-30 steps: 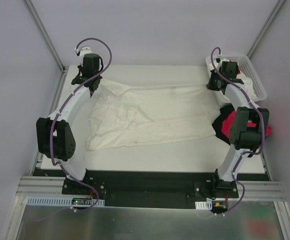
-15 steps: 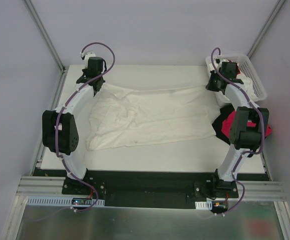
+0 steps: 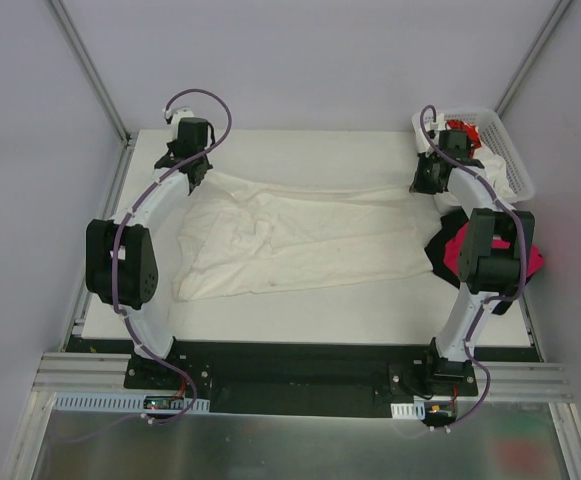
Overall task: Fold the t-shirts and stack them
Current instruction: Fold the other side of the tshirt into a rectangle
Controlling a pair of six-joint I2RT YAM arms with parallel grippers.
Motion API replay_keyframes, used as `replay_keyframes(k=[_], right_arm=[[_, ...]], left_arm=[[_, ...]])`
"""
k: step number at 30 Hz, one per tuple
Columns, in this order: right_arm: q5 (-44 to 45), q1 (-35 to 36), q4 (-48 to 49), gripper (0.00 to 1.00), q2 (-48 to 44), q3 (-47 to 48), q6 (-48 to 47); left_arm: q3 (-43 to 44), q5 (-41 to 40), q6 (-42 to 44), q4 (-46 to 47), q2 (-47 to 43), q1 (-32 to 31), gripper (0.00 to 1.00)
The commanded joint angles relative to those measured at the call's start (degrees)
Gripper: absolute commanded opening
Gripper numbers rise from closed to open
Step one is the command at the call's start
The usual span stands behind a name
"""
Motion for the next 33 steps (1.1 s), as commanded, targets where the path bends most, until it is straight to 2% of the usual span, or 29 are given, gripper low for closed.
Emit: replay_keyframes(k=[1, 11, 33], right_arm=[[0.2, -0.1, -1.3, 0.01, -2.7, -0.7, 0.6], [0.1, -0.1, -2.5, 0.01, -6.8, -3.5, 1.6], [1.3, 1.0, -2.3, 0.01, -11.8, -8.8, 2.1]], left_arm=[[-2.2, 0.3, -1.5, -0.5, -2.9, -0.7, 0.00], [-5.1, -2.0, -2.8, -3.9, -7.4, -2.1, 0.00], [-5.0, -2.4, -3.4, -10.4, -13.0, -4.2, 0.00]])
